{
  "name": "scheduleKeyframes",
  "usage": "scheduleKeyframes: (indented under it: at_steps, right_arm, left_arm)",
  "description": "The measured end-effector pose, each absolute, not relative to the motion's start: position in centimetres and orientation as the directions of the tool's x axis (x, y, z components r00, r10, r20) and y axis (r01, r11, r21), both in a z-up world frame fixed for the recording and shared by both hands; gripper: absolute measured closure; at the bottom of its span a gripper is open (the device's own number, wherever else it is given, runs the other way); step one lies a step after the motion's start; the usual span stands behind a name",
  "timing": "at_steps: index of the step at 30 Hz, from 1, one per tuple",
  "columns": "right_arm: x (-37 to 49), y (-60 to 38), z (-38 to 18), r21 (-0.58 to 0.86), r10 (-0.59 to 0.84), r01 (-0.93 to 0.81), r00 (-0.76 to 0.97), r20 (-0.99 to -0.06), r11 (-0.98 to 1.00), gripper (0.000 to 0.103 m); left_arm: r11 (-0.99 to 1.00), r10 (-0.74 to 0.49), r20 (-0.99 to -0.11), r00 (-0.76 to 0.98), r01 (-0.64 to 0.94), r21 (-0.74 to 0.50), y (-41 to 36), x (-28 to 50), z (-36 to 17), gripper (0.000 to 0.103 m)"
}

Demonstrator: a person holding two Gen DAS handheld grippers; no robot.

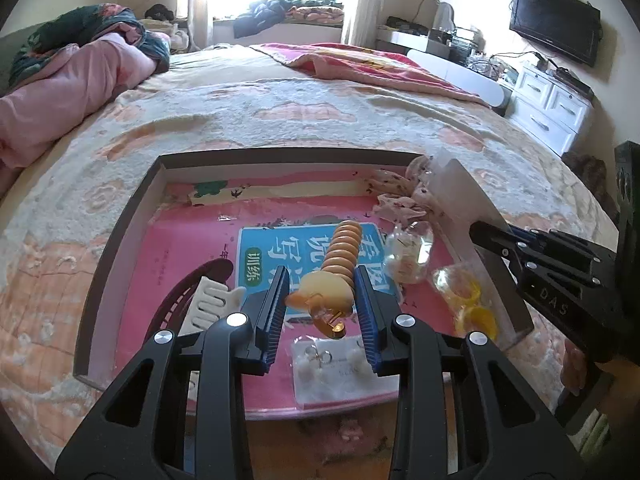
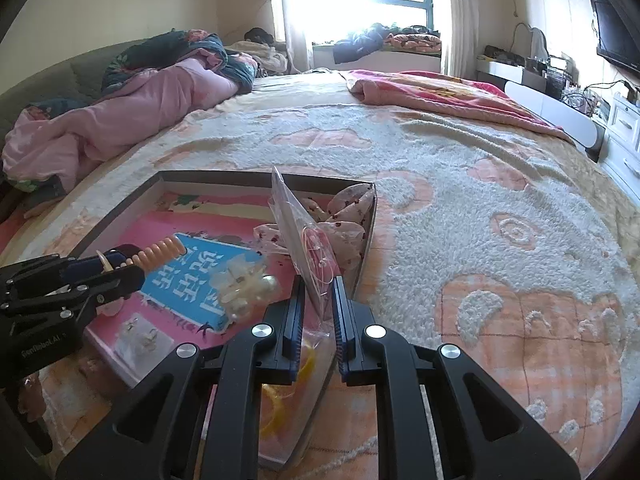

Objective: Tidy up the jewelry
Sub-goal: 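Drop the yellow spiral into the box with left tool while right tool drops the bag, then move the left tool to the blue case while the right tool nears the pink clip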

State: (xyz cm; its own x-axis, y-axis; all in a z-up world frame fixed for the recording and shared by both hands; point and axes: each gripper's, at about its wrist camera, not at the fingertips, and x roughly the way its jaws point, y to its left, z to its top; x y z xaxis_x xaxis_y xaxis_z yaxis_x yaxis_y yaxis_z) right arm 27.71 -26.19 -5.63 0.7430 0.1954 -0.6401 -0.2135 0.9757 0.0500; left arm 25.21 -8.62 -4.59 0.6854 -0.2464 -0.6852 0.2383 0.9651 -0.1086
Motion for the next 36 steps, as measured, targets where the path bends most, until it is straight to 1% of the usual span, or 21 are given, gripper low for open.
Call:
scheduleKeyframes:
  at_steps: [8, 14, 17, 21, 24, 26, 27, 28, 29, 31, 33, 35, 36]
  right_arm:
    - [29.0, -25.9, -6.4, 0.039, 0.179, -0.205, 0.730, -0.660, 0.978, 0.089]
    - [28.9, -25.9, -6.3, 0.035, 0.177, -0.204, 0.735, -0.654, 0.978, 0.088]
    - [28.8, -26.0, -6.2, 0.041, 0.183, -0.206, 0.738, -0.649, 0.978, 0.083]
    - [28.4, -25.8, -5.9, 0.041, 0.193, -0.217, 0.745, -0.638, 0.975, 0.072]
    - [28.1, -25.7, -5.8, 0.044, 0.199, -0.222, 0.747, -0.635, 0.974, 0.066]
    - [27.7, -25.8, -5.6, 0.049, 0.202, -0.222, 0.749, -0.631, 0.974, 0.059]
    - [27.6, -25.8, -5.6, 0.049, 0.201, -0.219, 0.751, -0.630, 0.974, 0.052]
    - [27.3, -25.9, -5.4, 0.052, 0.199, -0.214, 0.755, -0.624, 0.975, 0.048]
    - [27.1, -26.0, -5.4, 0.053, 0.198, -0.211, 0.758, -0.621, 0.976, 0.047]
    - [26.6, -26.1, -5.2, 0.053, 0.197, -0.209, 0.762, -0.617, 0.977, 0.045]
    - [26.1, -26.3, -5.0, 0.049, 0.188, -0.201, 0.769, -0.611, 0.978, 0.041]
    - [25.6, -26.5, -4.8, 0.046, 0.183, -0.196, 0.773, -0.608, 0.980, 0.040]
    - [25.2, -26.6, -4.7, 0.048, 0.182, -0.193, 0.775, -0.606, 0.980, 0.038]
  left_arm:
    - [0.969, -0.231, -0.702, 0.674, 0.223, -0.104, -8.5, 25.9, -5.5, 0.078]
    - [0.969, -0.233, -0.705, 0.670, 0.223, -0.107, -8.6, 25.9, -5.7, 0.077]
    - [0.968, -0.234, -0.705, 0.670, 0.224, -0.110, -8.6, 25.8, -5.7, 0.077]
    - [0.969, -0.232, -0.706, 0.669, 0.221, -0.110, -8.6, 25.8, -5.7, 0.077]
    - [0.969, -0.234, -0.704, 0.671, 0.218, -0.114, -8.5, 25.6, -5.7, 0.077]
    - [0.969, -0.238, -0.699, 0.674, 0.218, -0.119, -8.4, 25.3, -5.6, 0.077]
    - [0.969, -0.237, -0.697, 0.677, 0.218, -0.118, -8.3, 25.2, -5.5, 0.076]
    - [0.969, -0.238, -0.695, 0.678, 0.218, -0.119, -8.2, 25.1, -5.4, 0.075]
    - [0.969, -0.239, -0.694, 0.679, 0.217, -0.122, -8.1, 25.0, -5.3, 0.072]
    - [0.968, -0.242, -0.689, 0.684, 0.213, -0.130, -7.9, 24.7, -5.1, 0.068]
    - [0.968, -0.245, -0.680, 0.691, 0.211, -0.135, -7.7, 24.4, -4.7, 0.062]
    - [0.968, -0.247, -0.673, 0.697, 0.210, -0.138, -7.5, 23.9, -4.4, 0.053]
    - [0.968, -0.247, -0.669, 0.701, 0.209, -0.138, -7.3, 23.7, -4.2, 0.052]
